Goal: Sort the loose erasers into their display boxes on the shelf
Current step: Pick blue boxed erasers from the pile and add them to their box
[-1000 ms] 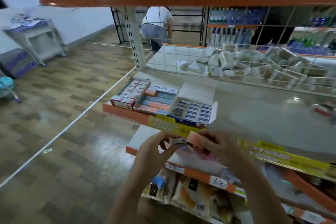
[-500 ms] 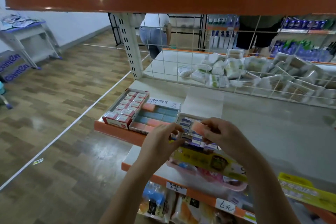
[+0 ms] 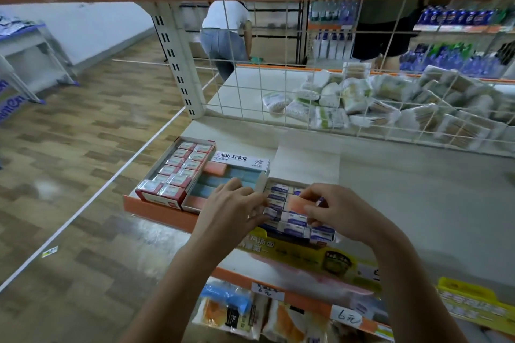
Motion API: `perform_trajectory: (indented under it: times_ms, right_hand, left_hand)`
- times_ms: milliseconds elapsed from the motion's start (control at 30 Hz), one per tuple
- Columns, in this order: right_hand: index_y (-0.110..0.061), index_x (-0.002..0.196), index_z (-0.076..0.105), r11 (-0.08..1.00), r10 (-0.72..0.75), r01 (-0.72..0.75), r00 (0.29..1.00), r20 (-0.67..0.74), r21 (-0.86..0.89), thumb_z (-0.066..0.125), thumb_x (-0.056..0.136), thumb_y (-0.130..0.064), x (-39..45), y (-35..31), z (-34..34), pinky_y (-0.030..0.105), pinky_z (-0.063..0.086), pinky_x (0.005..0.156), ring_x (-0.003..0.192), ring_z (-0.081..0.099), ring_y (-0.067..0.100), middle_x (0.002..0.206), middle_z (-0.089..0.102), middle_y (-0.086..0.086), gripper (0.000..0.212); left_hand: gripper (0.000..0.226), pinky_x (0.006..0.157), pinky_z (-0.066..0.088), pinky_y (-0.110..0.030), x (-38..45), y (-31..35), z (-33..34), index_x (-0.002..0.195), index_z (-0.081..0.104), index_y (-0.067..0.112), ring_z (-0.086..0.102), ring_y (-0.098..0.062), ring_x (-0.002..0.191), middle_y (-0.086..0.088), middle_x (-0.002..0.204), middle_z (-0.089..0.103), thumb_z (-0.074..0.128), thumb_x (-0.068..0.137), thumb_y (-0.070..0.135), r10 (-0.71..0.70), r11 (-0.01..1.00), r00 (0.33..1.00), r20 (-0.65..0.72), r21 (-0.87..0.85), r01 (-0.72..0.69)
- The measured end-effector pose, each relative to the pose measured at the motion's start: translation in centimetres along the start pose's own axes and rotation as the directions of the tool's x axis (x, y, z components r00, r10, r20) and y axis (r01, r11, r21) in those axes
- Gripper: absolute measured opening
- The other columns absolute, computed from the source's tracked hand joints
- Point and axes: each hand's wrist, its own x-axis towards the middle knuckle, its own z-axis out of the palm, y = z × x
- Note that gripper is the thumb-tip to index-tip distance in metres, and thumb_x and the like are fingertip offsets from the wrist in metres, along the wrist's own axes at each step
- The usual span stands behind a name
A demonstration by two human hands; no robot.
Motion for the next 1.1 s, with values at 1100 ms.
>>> perform_trajectory:
  times_ms: [1100]
  right_hand:
    - [-0.021, 0.099, 0.059, 0.993, 0.094, -0.093, 0.996, 0.001, 0.075, 0.054, 0.092, -0.021, 1.0, 0.1, 0.4, 0.016, 0.053, 0.063, 0.066, 0.068, 0.004, 0.091, 0.064, -0.005, 0.008]
  left_hand:
    - [0.025, 0.092, 0.032, -0.03, 4.3, 0.2, -0.2, 0.116, 0.055, 0.024, 0.045, -0.016, 0.11, 0.005, 0.12, 0.056, 0.05, 0.093, 0.033, 0.196, 0.95, 0.919, 0.342, 0.168, -0.265]
